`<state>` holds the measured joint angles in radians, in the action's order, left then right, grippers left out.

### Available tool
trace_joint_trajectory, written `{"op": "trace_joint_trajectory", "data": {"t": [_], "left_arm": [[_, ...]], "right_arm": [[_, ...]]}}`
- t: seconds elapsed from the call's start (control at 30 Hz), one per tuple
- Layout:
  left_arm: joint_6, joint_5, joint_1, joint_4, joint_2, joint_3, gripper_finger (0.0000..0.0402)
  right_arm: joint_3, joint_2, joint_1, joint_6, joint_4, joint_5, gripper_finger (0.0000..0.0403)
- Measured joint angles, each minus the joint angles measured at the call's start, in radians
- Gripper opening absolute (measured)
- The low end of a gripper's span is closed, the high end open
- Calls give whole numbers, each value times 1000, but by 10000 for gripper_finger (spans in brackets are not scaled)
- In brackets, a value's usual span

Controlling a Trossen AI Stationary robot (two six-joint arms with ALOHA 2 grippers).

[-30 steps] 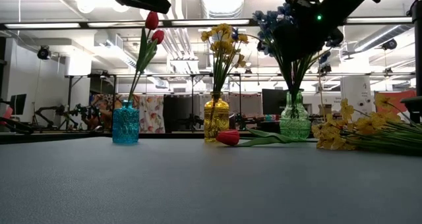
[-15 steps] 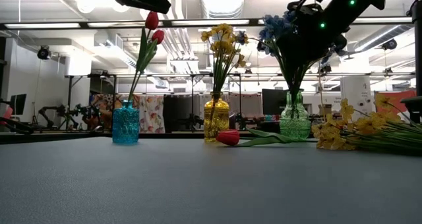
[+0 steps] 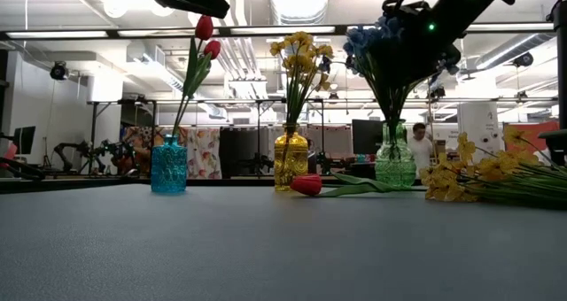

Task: Sort flowers into vase by color
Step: Put the blue flowers into the green vase

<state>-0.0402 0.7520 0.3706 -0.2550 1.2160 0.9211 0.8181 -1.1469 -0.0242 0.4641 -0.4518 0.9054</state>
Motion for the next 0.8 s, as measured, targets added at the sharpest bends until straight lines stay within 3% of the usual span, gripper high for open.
{"op": "trace_joint_trajectory", "data": {"t": [0.23,0.53,0.8], "left_arm": [[0,0,0,0,0,0,210],[0,0,0,-1,0,0,210],[0,0,0,-1,0,0,210]], "right_arm": [[46,0,0,2,-53,-27,211],[110,0,0,99,-213,-73,229],[153,0,0,123,-253,-129,254]]}}
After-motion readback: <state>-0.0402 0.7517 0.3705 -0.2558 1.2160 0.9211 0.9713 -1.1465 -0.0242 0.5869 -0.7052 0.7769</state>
